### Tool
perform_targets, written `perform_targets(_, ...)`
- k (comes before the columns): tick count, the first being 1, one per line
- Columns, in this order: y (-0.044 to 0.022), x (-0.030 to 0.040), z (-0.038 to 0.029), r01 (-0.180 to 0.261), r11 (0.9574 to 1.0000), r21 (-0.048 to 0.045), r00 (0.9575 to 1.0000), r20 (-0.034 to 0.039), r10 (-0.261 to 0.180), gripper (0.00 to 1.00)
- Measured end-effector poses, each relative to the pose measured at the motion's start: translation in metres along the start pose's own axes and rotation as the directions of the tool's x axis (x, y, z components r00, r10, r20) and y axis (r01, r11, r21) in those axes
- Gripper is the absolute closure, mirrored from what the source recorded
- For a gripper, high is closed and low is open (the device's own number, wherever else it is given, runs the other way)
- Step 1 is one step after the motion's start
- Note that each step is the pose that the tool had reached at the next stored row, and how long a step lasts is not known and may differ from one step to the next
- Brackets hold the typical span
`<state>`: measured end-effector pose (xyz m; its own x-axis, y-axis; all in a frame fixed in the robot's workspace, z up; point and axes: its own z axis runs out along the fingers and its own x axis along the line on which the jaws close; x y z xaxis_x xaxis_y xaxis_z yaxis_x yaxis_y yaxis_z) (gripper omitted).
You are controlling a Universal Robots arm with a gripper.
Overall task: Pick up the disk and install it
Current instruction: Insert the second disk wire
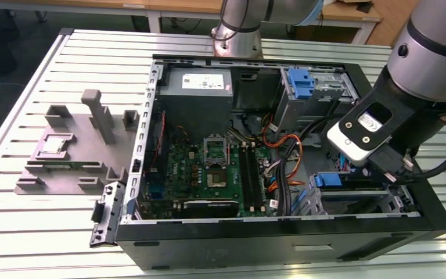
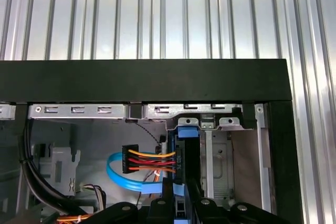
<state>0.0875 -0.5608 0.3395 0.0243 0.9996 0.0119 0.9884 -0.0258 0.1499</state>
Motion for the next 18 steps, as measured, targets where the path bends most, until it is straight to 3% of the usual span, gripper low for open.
perform_targets(7, 0.0009, 0.0004, -0.0048, -0.002, 1.0000, 0.0012, 1.0000, -0.0001, 0.002, 0.76)
perform_targets(10, 0.0012, 0.0004, -0.0043, -0.003, 1.0000, 0.0013, 1.0000, 0.0004, 0.003, 0.84)
perform_targets(12, 0.0010, 0.0003, -0.0024, -0.003, 1.0000, 0.0013, 1.0000, 0.0005, 0.003, 0.90)
perform_targets(18, -0.0003, 0.0002, 0.0063, -0.004, 1.0000, 0.0013, 1.0000, 0.0016, 0.004, 0.90)
